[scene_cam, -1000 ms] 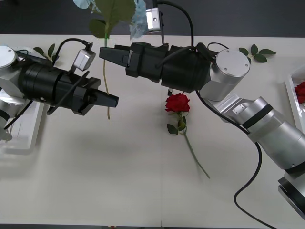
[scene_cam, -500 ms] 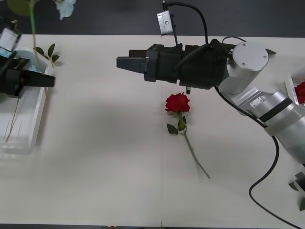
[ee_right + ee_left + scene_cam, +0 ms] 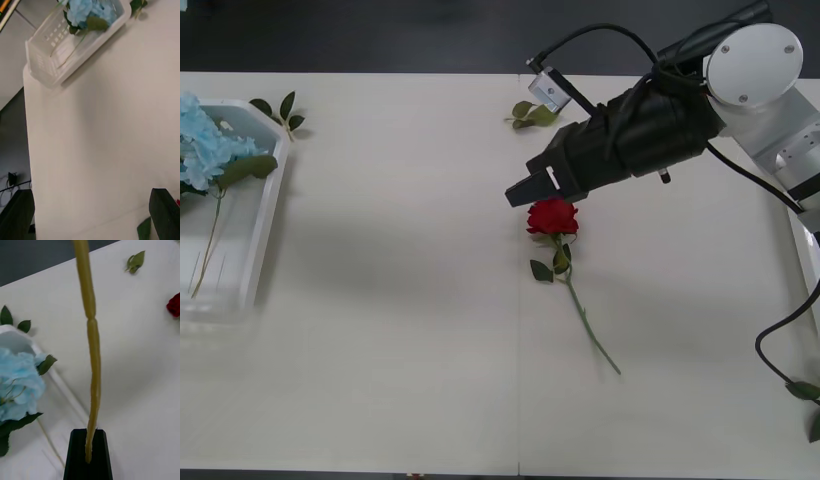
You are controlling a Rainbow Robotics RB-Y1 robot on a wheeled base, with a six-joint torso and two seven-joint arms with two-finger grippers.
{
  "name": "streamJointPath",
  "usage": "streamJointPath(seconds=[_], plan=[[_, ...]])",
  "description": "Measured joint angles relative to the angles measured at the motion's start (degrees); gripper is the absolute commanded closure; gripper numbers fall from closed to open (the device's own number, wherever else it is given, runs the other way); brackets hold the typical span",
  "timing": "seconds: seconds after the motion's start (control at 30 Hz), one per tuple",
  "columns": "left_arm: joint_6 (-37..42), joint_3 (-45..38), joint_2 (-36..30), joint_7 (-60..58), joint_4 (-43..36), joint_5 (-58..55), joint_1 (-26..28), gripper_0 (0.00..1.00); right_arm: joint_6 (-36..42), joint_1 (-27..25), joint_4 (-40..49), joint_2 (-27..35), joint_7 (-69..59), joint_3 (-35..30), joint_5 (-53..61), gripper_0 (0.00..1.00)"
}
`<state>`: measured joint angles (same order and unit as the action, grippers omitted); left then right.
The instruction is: Put the red flowers into the right box and the blue flowers into the left box
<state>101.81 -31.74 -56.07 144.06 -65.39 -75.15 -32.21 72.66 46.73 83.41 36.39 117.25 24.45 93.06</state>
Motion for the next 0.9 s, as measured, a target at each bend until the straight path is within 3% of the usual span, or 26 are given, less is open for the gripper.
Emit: streamJointPath(seconds=[0.13,0.37,0.63,0.9], plan=[[-2.83,0.18,-2.47,0.00,0.00,4.83,1.37,1.00,6.07,0.97,0.35,0.00,-10.77,0.00,-6.84,0.11],[-6.88,-0.16,-4.27,0.01,-0.01,14.75,1.92,1.00,16.48,0.98,3.62,0.00,-16.80,1.14,-21.03,0.12],[-11.07,-0.82,-4.23,0.01,0.00,23.13,2.01,1.00,18.93,0.98,3.63,-0.04,-23.84,7.92,-33.04,0.12],[-14.88,7.27,-4.23,0.00,-0.01,24.55,5.59,1.00,18.86,0.89,2.99,-2.43,-28.24,9.97,-40.43,0.11]])
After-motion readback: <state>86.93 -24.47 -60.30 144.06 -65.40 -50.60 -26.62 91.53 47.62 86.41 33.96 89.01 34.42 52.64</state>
